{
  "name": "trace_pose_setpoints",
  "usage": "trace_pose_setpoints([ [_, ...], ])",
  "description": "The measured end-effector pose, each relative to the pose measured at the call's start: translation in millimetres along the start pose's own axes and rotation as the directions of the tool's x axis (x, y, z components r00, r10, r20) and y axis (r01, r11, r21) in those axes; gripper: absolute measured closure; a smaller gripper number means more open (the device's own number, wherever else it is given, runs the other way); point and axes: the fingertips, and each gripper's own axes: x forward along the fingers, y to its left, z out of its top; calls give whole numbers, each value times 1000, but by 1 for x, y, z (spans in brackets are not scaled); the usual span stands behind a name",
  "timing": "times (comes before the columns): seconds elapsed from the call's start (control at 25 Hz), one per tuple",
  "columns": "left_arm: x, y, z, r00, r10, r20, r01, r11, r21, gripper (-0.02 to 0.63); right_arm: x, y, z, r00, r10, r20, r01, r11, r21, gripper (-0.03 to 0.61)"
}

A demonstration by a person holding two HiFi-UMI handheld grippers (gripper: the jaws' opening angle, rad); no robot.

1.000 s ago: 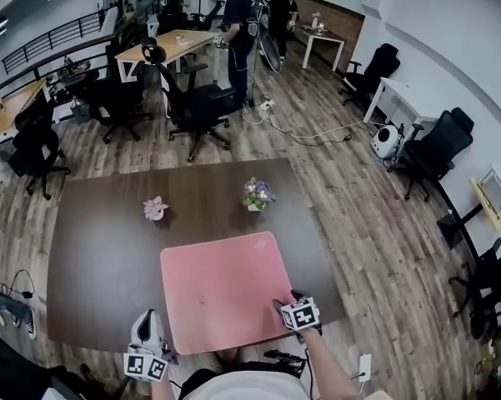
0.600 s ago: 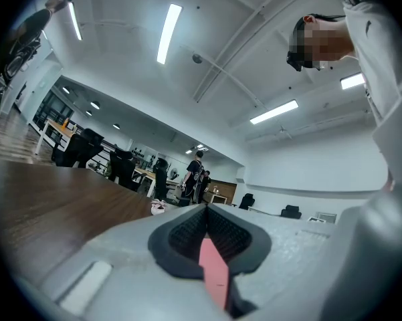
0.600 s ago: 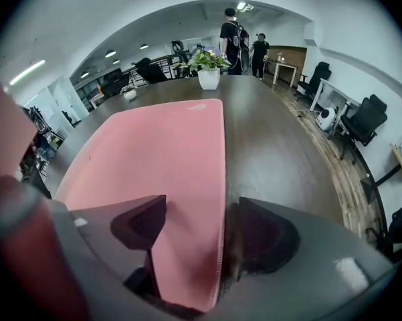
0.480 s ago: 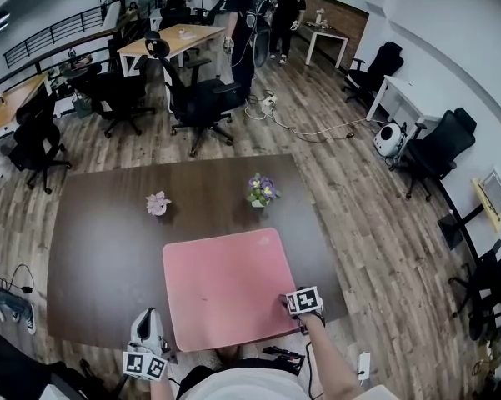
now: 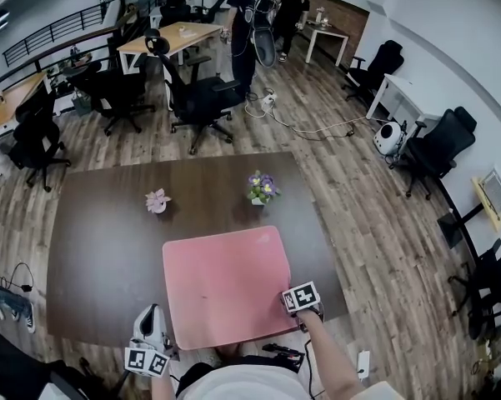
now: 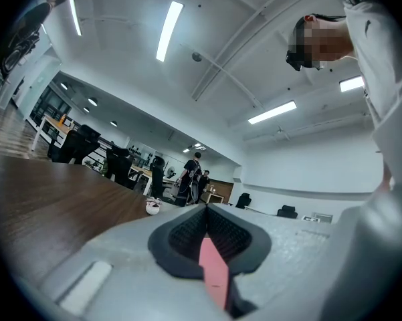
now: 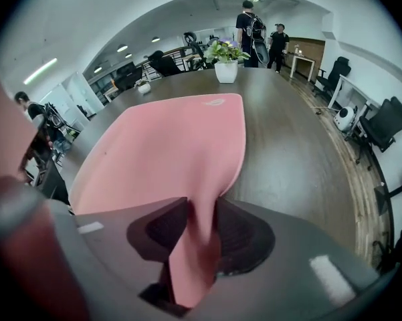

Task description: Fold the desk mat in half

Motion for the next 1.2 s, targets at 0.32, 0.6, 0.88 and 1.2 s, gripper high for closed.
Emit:
trace_pose_setpoints([
  [0.32, 2, -4, 1, 1000, -11, -4, 11, 1000, 1, 612, -17, 18, 5, 977, 183, 110, -194, 976, 98, 540],
  [0.6, 0, -1, 2, 1000, -8, -10, 8, 1000, 7, 612, -66, 60, 25, 917, 358, 178, -372, 927, 53, 543],
  [0.88, -9, 3, -2, 1000, 10, -17, -10, 1000, 5, 612, -114, 145, 67, 753, 609, 250, -633, 774, 19, 543],
  [1.2, -26, 15, 2, 999, 54, -7, -54, 999, -2, 612, -90, 250, 92, 752, 642, 149, -635, 766, -100, 541],
])
